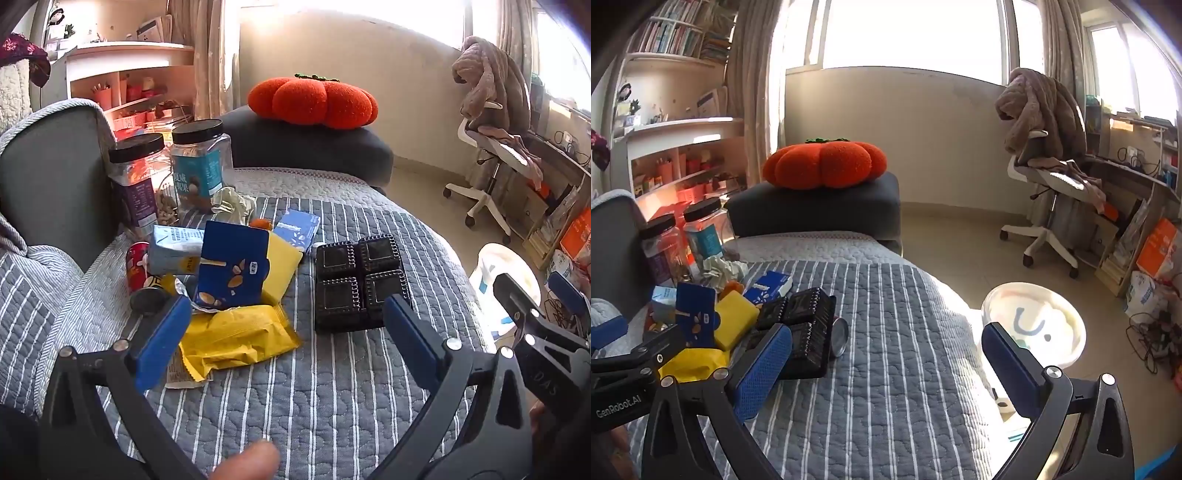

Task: Collect trash
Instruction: 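Move both tools toward the trash pile on the bed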

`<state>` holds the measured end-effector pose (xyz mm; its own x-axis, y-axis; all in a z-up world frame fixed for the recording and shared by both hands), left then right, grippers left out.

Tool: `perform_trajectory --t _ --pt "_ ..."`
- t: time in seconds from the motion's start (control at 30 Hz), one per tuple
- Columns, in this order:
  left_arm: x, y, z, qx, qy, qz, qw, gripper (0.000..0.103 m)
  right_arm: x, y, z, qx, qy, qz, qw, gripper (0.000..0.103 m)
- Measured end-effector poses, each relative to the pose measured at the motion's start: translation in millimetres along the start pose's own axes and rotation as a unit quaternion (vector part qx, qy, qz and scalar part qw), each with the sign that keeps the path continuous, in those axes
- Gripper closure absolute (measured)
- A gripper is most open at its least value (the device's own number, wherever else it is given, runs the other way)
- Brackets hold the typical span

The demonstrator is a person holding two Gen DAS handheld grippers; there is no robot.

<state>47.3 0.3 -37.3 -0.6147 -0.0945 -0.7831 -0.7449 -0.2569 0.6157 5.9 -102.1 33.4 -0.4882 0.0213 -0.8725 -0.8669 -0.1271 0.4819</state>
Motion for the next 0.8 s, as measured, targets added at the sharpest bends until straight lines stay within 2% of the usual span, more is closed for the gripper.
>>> perform_trajectory --t 0.8 --pt "-1.4 -0.7 0.0 0.000 -0.001 -0.001 1.0000 0.000 2.5 -1.4 -1.1 -0.001 0.000 0.004 1.000 0.000"
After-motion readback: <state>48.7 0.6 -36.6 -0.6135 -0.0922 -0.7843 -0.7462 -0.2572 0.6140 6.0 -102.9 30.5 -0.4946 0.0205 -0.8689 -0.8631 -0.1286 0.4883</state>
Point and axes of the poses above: each gripper's, at about its wrist camera, not at the fingertips, and y roughly against the way its jaws point, z to its left, x to its underside, the point moved 6 cm from there along -y, roughly the way its jaws point, and after that the axes turned 15 degrees about -x, right-handed, at the moved point
